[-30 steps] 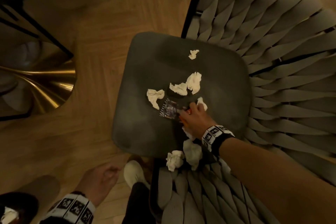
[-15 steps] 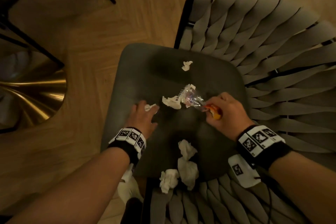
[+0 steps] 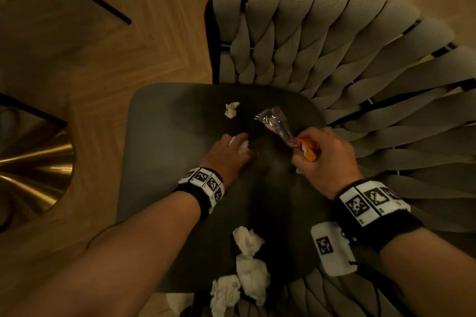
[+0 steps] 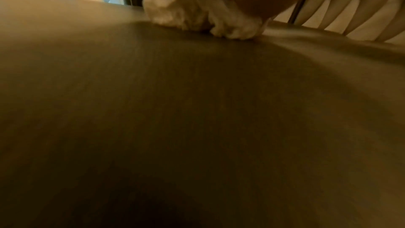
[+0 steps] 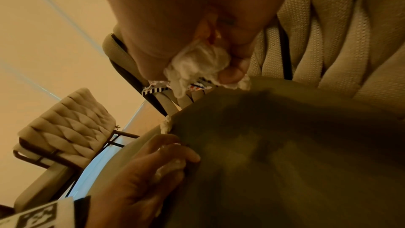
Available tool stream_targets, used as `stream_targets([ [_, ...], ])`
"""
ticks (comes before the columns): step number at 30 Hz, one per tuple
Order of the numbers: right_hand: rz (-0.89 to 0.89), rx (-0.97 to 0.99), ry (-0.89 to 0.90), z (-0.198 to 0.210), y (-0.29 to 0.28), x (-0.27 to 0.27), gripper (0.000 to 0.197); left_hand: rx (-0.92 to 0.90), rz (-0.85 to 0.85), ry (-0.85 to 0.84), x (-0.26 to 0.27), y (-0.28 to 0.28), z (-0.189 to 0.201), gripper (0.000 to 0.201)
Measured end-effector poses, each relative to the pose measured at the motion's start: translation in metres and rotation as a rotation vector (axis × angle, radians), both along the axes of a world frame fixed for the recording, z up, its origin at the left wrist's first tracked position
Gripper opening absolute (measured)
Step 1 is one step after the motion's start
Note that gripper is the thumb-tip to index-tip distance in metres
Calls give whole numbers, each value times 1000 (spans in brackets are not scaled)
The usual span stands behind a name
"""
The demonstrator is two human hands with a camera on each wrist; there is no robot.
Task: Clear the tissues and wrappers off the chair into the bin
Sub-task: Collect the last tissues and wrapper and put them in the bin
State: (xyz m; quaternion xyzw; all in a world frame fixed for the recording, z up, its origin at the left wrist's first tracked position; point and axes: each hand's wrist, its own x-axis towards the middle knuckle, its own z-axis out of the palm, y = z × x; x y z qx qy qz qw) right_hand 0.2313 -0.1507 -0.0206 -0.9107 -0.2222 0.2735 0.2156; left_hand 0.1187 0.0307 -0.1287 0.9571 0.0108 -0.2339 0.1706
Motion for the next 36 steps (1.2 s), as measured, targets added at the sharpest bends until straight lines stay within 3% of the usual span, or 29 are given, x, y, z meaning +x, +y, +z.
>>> stream_targets([
  [4,-27,63,-26,-1,15,12,25,-209,278,-189,15,15,24,32],
  [7,-34,34,-12,-2,15,8,24,-120,468,-190,42,40,32,37],
  [9,-3,23,15,-4,9,0,24,-73,499,-102,63,53,29,44],
  [12,119,14,24,-6,-2,-17,25,-38,391,22,72,55,22,40],
  [15,374,50,73,-5,-10,-46,27,-36,382,2,54,56,32,32],
  [18,857,86,52,-12,-14,-88,28,-126,498,-47,9,68,57,25],
  [21,1266,-149,113,-38,-5,-120,40,-177,565,-62,-63,74,78,18],
  [23,1395,-312,150,-55,1,-128,46,-215,510,-46,-113,68,87,18],
  [28,1388,-294,113,-69,20,-132,37,-307,118,126,-185,21,103,22],
  [30,1258,-270,129,-61,27,-124,30,-312,-44,188,-180,-5,100,32],
  [33,971,-153,169,-39,23,-98,26,-218,-213,508,-160,-41,78,57],
  [36,904,-229,159,-15,1,-79,26,-181,-357,569,-144,-69,59,65],
])
